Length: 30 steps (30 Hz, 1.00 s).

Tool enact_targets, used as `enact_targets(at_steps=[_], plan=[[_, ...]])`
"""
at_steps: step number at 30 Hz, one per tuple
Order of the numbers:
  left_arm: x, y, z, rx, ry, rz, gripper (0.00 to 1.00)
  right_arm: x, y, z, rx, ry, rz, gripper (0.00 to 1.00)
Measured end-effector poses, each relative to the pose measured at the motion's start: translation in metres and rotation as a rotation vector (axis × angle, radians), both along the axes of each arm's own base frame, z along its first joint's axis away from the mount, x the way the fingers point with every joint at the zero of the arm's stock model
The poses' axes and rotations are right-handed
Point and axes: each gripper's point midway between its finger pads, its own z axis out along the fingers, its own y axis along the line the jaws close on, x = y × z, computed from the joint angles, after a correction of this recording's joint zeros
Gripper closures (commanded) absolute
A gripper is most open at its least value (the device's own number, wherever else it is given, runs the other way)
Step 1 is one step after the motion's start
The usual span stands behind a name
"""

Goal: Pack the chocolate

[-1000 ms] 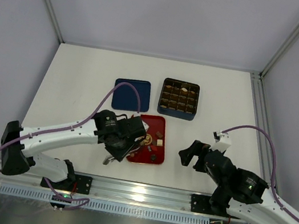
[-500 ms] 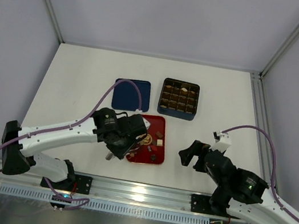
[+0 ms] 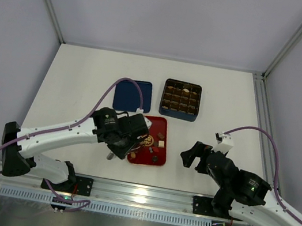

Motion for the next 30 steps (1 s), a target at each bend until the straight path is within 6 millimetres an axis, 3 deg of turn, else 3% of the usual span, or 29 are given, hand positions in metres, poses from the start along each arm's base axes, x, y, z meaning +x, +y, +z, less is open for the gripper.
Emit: enact_targets(at_steps=[7,14,30], plan=[[0.0004,0.0001,0.0000,0.001,-0.002,-0.003,0.74,0.0000,0.0000,0.0000,0.000,0.000,0.000,0.00],[0.0006,-0.0003,-0.0004,0.000,-0.003,-0.003,0.62,0.0000,-0.0001,-0.0001,0.000,0.000,0.000,0.00],[0.0006,-0.0003,-0.0005,0.000,-0.003,-0.004,0.62,0.0000,-0.0002,0.0000,0.000,0.000,-0.001,0.00]])
